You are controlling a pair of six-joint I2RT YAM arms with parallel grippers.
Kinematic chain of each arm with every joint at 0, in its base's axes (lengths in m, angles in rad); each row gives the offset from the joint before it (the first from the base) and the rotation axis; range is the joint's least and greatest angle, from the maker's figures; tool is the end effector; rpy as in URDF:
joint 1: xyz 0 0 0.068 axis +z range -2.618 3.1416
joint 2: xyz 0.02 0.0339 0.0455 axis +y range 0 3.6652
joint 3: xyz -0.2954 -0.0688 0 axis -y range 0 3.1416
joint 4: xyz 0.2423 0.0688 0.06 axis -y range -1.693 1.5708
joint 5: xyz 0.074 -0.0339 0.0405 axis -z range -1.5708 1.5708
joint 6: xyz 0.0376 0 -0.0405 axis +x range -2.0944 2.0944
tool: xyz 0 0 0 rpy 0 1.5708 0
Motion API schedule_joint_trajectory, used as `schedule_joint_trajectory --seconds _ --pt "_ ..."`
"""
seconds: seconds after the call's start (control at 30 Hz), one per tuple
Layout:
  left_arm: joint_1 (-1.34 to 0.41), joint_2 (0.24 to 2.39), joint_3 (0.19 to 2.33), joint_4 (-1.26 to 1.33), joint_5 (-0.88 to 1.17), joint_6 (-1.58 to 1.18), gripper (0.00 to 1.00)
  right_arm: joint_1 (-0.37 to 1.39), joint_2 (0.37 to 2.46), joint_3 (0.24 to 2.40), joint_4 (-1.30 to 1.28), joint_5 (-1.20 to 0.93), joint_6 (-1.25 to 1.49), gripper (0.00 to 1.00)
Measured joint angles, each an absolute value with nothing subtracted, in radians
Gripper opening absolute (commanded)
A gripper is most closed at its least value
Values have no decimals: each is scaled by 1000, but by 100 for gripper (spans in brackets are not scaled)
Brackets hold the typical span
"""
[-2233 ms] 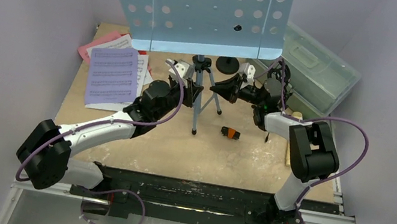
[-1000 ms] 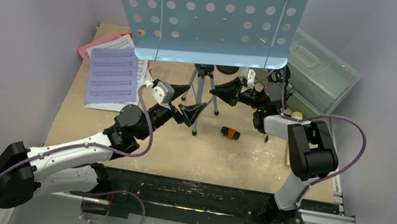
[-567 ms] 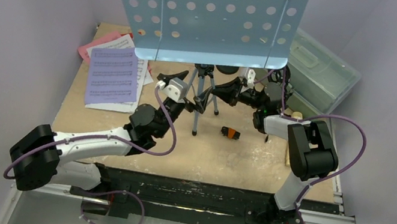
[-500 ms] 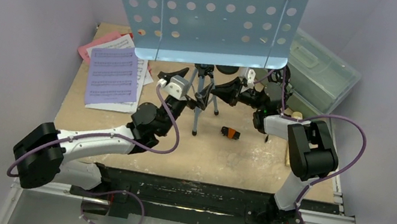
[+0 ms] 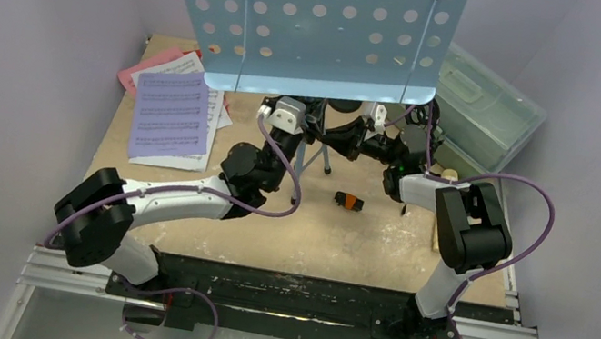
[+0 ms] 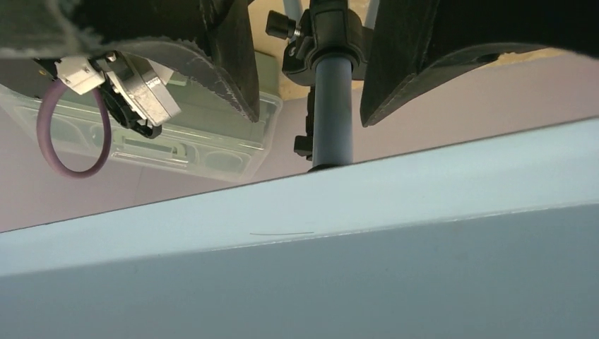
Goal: Pack up the instrument practice props
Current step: Close the music stand at the center of the board.
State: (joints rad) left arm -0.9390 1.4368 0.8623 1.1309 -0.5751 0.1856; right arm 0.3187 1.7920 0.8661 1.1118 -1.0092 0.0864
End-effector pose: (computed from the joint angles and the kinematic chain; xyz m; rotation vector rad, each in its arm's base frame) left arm 0.1973 -0.2350 0.3807 0.0819 1.1164 -0.3824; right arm 0.3422 0.1464 0.2615 -1.0078 1.1879 1.0160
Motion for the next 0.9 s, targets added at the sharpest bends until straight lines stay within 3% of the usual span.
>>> schedule_joint_trajectory --seconds 0.2,0.43,0.9 --pt "-928 1490 912 1135 -596 220 36 318 1792 866 1112 -1008 87 0" --pt "-897 1501 944 1083 -603 203 0 319 1792 863 1121 -1002 95 0" --pt "-852 1441 1012 917 -670 -92 0 325 1668 859 1105 -1037 454 0"
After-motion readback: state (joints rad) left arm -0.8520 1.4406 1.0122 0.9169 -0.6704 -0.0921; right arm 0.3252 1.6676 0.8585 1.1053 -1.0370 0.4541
